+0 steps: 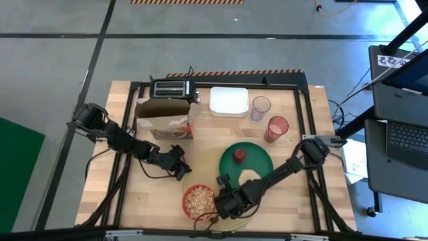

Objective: Arrange a breakfast setting
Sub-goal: Put the gold spoon on the brown placemat to the right of the orange bowl, then return to Home Position

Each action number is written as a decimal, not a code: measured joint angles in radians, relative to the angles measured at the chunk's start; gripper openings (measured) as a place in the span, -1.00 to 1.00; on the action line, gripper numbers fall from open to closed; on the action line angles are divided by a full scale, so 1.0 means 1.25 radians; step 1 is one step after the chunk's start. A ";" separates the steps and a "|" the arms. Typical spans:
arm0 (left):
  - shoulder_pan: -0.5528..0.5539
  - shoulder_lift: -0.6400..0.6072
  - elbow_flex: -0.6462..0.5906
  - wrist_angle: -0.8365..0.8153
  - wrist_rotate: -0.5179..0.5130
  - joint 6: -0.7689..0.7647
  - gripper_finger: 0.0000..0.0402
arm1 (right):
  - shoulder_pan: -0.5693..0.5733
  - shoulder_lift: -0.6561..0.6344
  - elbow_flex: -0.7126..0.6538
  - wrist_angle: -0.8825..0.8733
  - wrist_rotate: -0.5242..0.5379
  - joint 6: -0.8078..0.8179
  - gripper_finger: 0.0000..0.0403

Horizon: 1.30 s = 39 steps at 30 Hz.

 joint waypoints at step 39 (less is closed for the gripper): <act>0.014 -0.015 -0.003 -0.017 0.009 -0.022 -0.37 | -0.032 -0.271 0.000 -0.164 0.304 0.158 -0.99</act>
